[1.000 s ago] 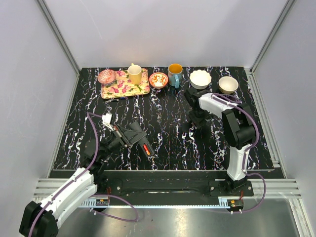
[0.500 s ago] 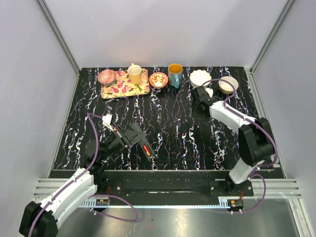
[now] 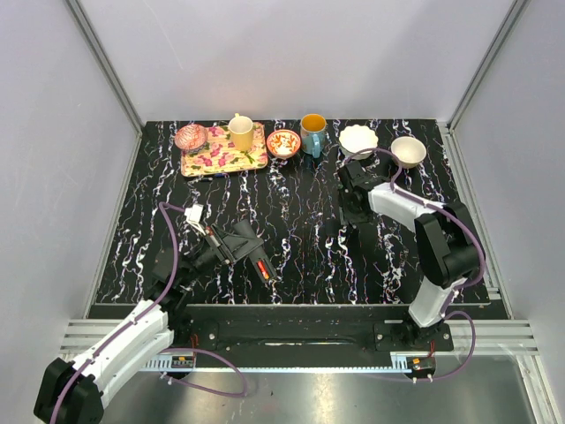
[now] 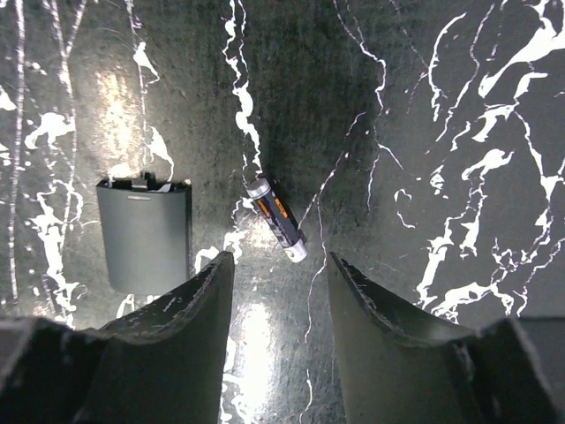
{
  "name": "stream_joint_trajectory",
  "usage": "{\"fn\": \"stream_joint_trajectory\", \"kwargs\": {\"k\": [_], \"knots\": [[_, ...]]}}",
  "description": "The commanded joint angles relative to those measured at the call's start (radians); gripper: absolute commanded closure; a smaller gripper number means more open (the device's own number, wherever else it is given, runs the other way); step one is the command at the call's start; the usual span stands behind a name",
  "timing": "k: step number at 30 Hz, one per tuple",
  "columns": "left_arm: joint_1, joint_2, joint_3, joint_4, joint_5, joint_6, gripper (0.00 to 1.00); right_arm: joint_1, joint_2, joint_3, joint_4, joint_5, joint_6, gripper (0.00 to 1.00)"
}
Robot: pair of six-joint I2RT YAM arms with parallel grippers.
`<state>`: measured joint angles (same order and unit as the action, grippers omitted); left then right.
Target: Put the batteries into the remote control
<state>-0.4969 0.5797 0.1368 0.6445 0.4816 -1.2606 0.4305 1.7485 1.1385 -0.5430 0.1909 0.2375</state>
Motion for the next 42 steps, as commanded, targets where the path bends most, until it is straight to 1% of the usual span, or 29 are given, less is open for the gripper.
{"fn": "stream_joint_trajectory", "kwargs": {"k": [1,8,14,25,29,37,41,42], "knots": [[-0.005,-0.006,0.009,0.050,0.000,0.012,1.00,0.005,0.040,0.026,0.014,-0.010,-0.046,0.50],[-0.005,0.005,0.006,0.053,-0.006,0.015,1.00,0.005,0.066,0.032,0.020,0.007,-0.056,0.57],[-0.003,0.019,0.007,0.063,-0.008,0.015,1.00,-0.001,0.089,0.038,0.025,0.015,-0.066,0.61],[-0.005,0.037,0.007,0.076,-0.009,0.013,1.00,-0.030,0.114,0.026,0.032,-0.056,-0.041,0.65],[-0.005,0.039,0.003,0.086,-0.011,0.010,1.00,-0.038,0.108,0.020,0.028,-0.090,-0.020,0.69],[-0.005,0.031,-0.006,0.087,-0.014,0.007,1.00,-0.041,0.115,0.033,-0.005,-0.131,0.016,0.68],[-0.005,0.029,-0.008,0.090,-0.011,0.006,1.00,-0.039,0.124,0.044,-0.018,-0.146,0.026,0.73],[-0.006,0.028,-0.009,0.092,-0.011,0.004,1.00,-0.041,0.124,0.044,-0.021,-0.146,0.032,0.76]]}}
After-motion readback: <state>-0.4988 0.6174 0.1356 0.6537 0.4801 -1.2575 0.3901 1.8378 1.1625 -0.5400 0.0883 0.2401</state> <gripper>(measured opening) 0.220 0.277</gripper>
